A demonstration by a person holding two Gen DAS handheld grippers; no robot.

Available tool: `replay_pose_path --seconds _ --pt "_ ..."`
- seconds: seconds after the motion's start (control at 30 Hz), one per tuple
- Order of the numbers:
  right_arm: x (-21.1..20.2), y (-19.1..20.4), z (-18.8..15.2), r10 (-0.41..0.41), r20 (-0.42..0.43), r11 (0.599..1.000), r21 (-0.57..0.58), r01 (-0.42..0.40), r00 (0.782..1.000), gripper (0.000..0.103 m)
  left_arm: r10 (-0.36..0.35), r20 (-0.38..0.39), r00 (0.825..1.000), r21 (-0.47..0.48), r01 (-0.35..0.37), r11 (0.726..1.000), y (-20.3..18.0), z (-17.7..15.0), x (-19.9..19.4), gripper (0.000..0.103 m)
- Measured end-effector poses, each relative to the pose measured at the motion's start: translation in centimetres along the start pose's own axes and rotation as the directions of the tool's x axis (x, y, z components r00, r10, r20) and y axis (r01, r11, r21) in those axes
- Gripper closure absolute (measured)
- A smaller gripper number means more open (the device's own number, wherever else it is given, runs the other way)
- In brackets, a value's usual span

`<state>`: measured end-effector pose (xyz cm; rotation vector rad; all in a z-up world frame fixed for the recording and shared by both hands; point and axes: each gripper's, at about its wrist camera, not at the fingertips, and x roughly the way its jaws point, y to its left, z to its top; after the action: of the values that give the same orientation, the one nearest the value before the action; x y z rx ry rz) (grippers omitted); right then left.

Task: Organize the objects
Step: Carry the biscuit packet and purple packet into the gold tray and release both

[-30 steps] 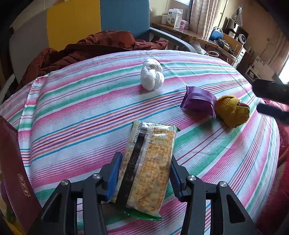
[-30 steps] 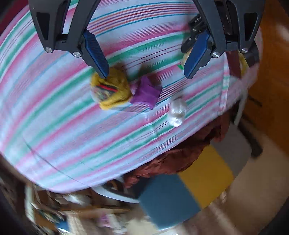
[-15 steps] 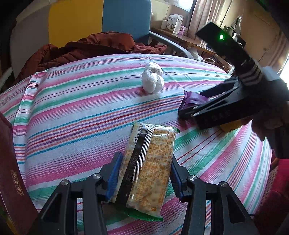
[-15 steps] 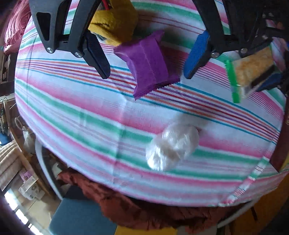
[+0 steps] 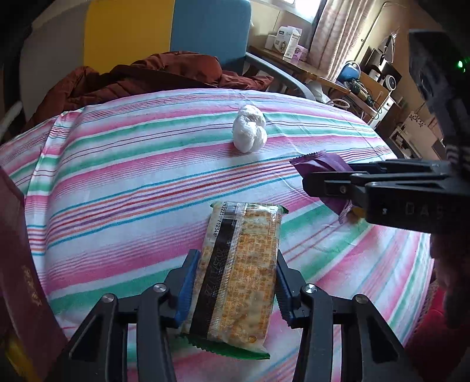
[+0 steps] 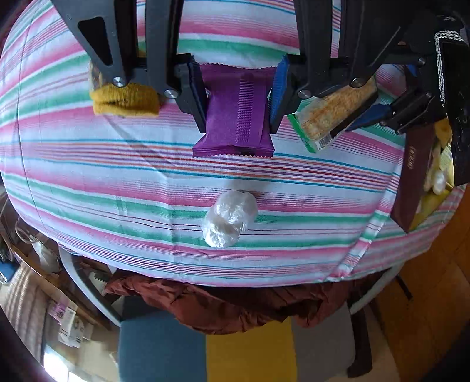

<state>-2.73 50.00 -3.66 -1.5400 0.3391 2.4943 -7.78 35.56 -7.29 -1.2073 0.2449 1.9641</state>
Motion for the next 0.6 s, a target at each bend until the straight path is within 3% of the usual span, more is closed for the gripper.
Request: replay_pose_path --seconds 0.3,0.43,0.6 --pt "-2.6 3.0 -0.6 0.014 0.049 1.0 0.003 -0.014 0.999 0.065 0.071 0.135 0.988 -0.003 -0.071 0.997 0.9 -1.8 -8.3 0.055" --pt "-4.1 5.4 -1.0 0.049 0.087 0.999 -0.013 -0.048 0.995 0.065 0.138 0.192 0.972 -0.052 -0.131 0.99 2.8 -2.8 -12.0 0.055" --pt "-5.4 9.2 -1.5 0.146 0.12 0.989 -0.043 -0.141 0.982 0.065 0.254 0.257 0.932 -0.085 -0.24 0.967 5.0 -4.5 -15.9 0.054"
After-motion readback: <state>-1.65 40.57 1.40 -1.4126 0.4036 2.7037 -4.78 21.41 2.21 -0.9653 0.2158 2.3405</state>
